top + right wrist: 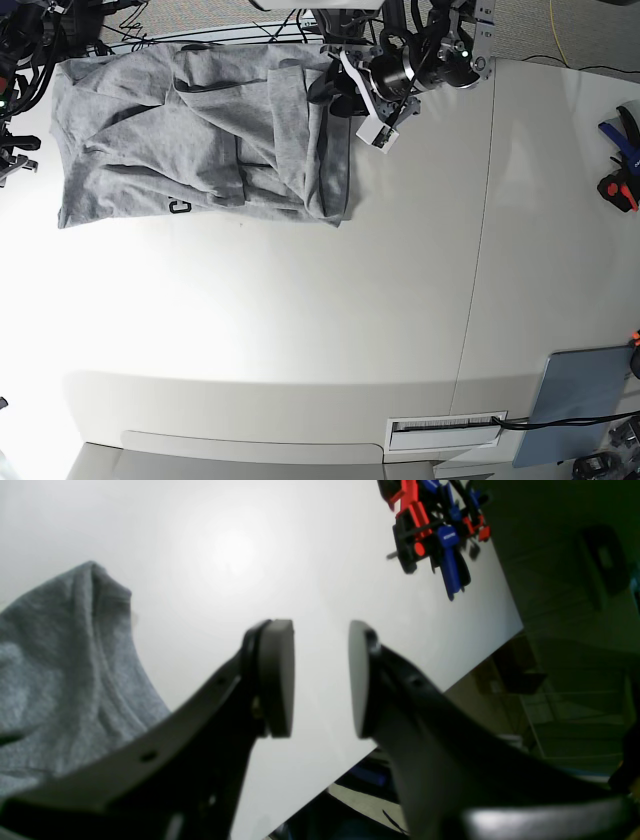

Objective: Fold the T-shirt properly
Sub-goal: 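Release the fold and raise the left gripper above the shirt, then lower the left gripper onto the middle of the folded shirt and grasp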

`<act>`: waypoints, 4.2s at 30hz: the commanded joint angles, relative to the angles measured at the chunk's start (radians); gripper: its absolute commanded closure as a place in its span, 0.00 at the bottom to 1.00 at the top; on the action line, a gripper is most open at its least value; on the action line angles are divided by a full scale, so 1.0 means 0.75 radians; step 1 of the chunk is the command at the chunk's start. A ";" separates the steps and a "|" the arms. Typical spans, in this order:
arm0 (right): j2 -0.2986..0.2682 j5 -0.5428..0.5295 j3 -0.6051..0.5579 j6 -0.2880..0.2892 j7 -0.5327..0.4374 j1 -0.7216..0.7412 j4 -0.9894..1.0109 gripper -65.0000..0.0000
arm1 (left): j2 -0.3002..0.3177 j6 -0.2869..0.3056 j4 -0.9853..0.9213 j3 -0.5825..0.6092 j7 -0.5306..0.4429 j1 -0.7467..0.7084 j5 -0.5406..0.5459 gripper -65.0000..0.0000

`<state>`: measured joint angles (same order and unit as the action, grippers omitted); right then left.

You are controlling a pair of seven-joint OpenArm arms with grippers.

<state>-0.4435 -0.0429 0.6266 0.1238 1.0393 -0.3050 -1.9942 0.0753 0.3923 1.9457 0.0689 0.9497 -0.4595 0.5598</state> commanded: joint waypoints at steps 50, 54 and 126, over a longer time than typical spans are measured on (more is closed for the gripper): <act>-0.028 0.012 0.013 -0.007 0.012 0.008 -0.018 0.71 | 0.008 -0.259 0.004 0.277 -0.184 0.033 -0.423 0.58; -0.028 0.012 0.013 -0.007 0.012 0.008 -0.018 0.71 | 0.007 -0.223 -0.018 0.281 -0.157 0.033 -0.395 0.58; -0.028 0.010 0.013 -0.007 0.036 0.008 -0.018 0.71 | -0.030 -0.033 -0.125 0.281 -0.102 0.316 0.083 1.00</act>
<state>-0.4435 -0.0433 0.6266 0.1242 1.0843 -0.3046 -1.9942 0.0643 0.3592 1.8347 0.2771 0.8963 -0.2295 0.5968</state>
